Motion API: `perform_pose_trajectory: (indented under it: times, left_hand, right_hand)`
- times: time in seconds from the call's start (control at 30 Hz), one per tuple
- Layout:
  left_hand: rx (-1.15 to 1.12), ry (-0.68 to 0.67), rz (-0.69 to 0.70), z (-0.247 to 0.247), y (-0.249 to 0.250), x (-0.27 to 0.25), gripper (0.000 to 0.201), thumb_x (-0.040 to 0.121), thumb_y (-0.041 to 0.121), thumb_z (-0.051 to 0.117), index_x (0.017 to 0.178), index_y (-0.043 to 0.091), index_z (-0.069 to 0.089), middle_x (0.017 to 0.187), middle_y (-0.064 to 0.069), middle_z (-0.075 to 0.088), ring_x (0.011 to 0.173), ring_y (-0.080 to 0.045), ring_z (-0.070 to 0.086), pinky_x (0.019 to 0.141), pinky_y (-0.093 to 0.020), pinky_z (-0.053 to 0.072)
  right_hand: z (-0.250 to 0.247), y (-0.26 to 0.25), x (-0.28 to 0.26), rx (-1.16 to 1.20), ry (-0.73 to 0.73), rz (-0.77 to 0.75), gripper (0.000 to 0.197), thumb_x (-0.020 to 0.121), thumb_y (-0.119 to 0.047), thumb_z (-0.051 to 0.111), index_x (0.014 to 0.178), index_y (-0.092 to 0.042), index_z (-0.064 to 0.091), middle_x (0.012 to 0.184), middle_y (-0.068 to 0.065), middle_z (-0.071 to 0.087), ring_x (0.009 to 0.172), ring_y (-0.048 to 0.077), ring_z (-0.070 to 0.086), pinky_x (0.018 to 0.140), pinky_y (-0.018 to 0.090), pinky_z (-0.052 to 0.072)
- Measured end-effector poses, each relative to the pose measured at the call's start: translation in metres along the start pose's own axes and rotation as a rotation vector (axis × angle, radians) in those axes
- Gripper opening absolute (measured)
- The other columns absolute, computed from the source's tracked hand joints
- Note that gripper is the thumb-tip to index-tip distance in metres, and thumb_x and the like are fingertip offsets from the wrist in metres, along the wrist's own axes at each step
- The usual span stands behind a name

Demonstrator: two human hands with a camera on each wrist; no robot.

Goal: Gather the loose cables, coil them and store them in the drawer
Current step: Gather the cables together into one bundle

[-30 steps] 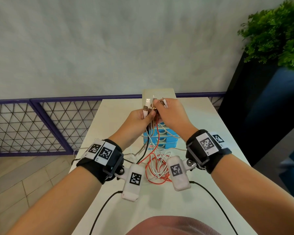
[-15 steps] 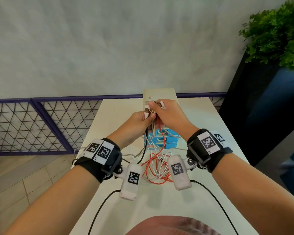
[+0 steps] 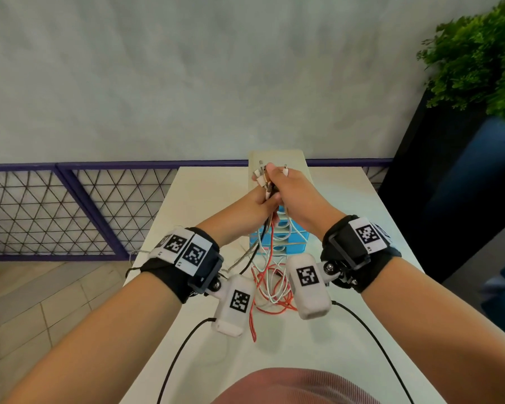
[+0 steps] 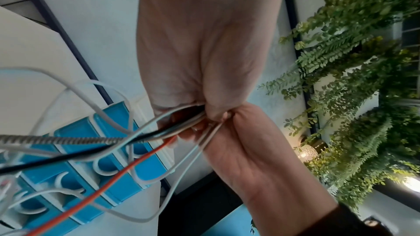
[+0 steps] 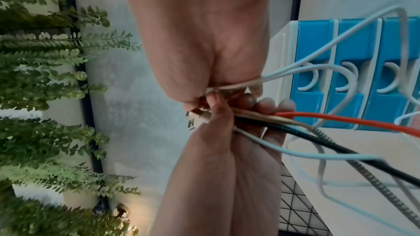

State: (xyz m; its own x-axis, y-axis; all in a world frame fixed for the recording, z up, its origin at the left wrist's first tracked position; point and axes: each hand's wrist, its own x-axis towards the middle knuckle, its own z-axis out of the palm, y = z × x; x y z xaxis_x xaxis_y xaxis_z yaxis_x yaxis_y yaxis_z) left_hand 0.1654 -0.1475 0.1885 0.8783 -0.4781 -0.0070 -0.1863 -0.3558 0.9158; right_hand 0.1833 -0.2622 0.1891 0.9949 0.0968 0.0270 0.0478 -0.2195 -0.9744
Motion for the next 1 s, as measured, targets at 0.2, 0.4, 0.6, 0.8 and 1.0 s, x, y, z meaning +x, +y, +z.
perform_pose_trajectory:
  times: [0.2, 0.4, 0.6, 0.8, 1.0]
  left_hand:
    - [-0.045, 0.019, -0.067, 0.002, 0.006, 0.004, 0.031, 0.101, 0.017, 0.036, 0.129, 0.004, 0.044, 0.123, -0.027, 0.057, 0.118, -0.037, 0.054, 0.102, -0.049, 0.044]
    - [0.031, -0.004, -0.072, -0.001, 0.006, 0.004, 0.036, 0.099, 0.005, 0.038, 0.135, 0.000, 0.031, 0.127, -0.014, 0.053, 0.113, -0.018, 0.052, 0.086, -0.019, 0.047]
    - [0.079, 0.067, 0.007, -0.011, 0.007, 0.004, 0.032, 0.099, 0.002, 0.032, 0.130, 0.002, 0.041, 0.117, -0.026, 0.060, 0.100, -0.028, 0.060, 0.085, -0.037, 0.052]
    - [0.167, 0.108, 0.056, -0.022, 0.014, 0.017, 0.028, 0.097, -0.002, 0.032, 0.113, -0.005, 0.055, 0.094, -0.009, 0.058, 0.086, -0.012, 0.056, 0.069, -0.015, 0.046]
    - [0.141, 0.192, 0.101, -0.028, 0.009, 0.017, 0.019, 0.097, 0.010, 0.043, 0.110, 0.008, 0.058, 0.097, -0.009, 0.064, 0.080, -0.011, 0.064, 0.068, -0.017, 0.053]
  right_hand:
    - [0.002, -0.012, -0.004, -0.076, 0.049, -0.043, 0.043, 0.103, -0.039, 0.032, 0.112, -0.016, 0.067, 0.082, 0.002, 0.060, 0.071, 0.012, 0.052, 0.059, 0.024, 0.040]
    - [0.009, -0.014, -0.005, -0.046, 0.063, -0.049, 0.043, 0.104, -0.039, 0.032, 0.110, -0.010, 0.064, 0.065, -0.002, 0.052, 0.053, 0.000, 0.049, 0.054, 0.016, 0.039]
    - [0.007, -0.019, 0.001, -0.200, -0.051, -0.100, 0.042, 0.098, -0.054, 0.037, 0.095, -0.014, 0.051, 0.075, -0.001, 0.049, 0.059, 0.007, 0.043, 0.057, 0.023, 0.034]
    - [0.000, -0.018, -0.002, -0.020, -0.224, -0.095, 0.025, 0.098, -0.041, 0.050, 0.088, -0.019, 0.057, 0.077, -0.006, 0.060, 0.070, 0.004, 0.059, 0.067, 0.021, 0.048]
    - [0.001, -0.014, 0.004, -0.062, 0.007, -0.207, 0.034, 0.100, -0.030, 0.049, 0.111, -0.002, 0.063, 0.076, -0.005, 0.058, 0.058, -0.004, 0.052, 0.061, 0.017, 0.041]
